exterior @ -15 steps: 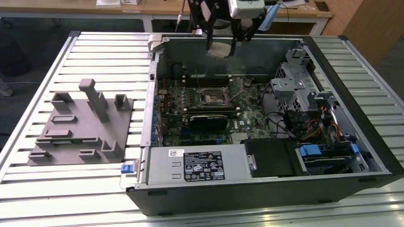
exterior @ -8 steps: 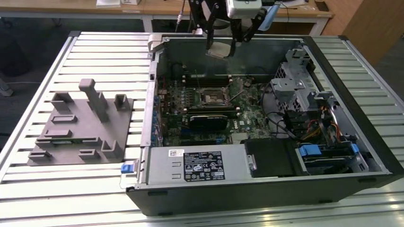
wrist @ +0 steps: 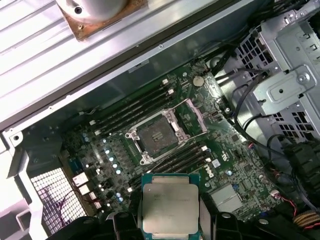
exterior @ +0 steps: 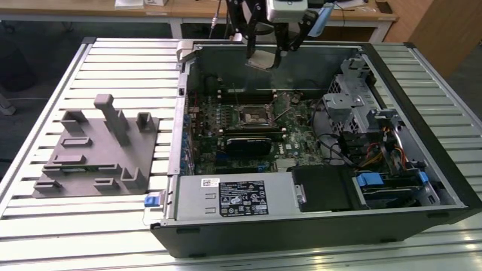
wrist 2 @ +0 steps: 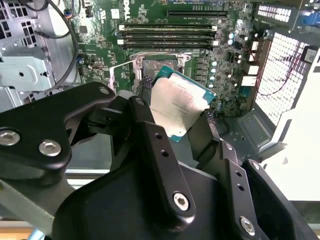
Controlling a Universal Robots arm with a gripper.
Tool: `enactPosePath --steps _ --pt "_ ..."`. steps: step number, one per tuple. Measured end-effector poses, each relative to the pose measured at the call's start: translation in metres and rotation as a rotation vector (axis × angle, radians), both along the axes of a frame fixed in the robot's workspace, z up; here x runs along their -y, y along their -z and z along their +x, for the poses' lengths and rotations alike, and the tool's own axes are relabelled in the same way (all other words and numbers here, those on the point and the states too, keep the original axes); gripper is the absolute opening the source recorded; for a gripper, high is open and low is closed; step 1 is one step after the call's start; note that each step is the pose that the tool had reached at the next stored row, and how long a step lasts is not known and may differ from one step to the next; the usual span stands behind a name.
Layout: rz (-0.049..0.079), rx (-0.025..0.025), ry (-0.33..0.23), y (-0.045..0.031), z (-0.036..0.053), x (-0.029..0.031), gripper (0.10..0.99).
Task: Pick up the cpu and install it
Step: 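Place the cpu into insertion slot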
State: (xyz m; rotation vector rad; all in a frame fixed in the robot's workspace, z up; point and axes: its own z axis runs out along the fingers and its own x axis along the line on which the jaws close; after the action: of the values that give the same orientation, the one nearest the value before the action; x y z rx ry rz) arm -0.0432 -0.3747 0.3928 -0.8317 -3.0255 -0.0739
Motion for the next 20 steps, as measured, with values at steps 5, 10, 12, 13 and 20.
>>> enactPosePath --steps 5,10,12,13,20 --pt "0.0 0.0 0.038 0.0001 0.0 -0.0001 0.541" --pt "0.0 0.0 0.093 0.0003 0.0 -0.0003 0.541" --pt "0.0 0.0001 0.124 0.0005 0.0 -0.0003 0.541" --pt "0.0 0.0 0.142 0.0008 0.0 -0.0003 0.541" --pt "0.0 0.0001 0.253 0.0027 0.0 -0.0006 0.541"
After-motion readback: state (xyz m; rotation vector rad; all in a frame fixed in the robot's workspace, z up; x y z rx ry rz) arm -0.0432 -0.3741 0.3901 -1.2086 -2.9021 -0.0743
